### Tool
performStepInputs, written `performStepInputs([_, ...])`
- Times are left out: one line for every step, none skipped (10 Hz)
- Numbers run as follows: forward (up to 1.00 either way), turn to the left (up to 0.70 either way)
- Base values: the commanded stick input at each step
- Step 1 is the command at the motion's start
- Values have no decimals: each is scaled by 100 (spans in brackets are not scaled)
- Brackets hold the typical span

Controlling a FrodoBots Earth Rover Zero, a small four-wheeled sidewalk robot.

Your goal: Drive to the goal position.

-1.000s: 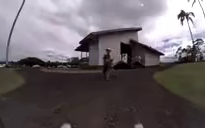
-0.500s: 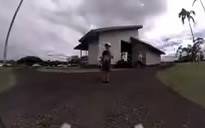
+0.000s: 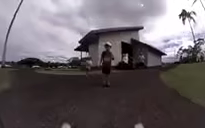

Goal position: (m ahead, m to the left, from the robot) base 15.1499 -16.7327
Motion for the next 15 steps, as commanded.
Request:
performStepInputs([70,-35])
performStepInputs([70,-35])
performStepInputs([70,-35])
performStepInputs([70,-35])
performStepInputs([70,-35])
performStepInputs([70,-35])
performStepInputs([70,-35])
performStepInputs([70,-9])
performStepInputs([-12,0])
performStepInputs([-70,0])
performStepInputs([-55,0])
performStepInputs([-20,0])
performStepInputs([-2,0])
performStepInputs([0,0])
performStepInputs([0,0])
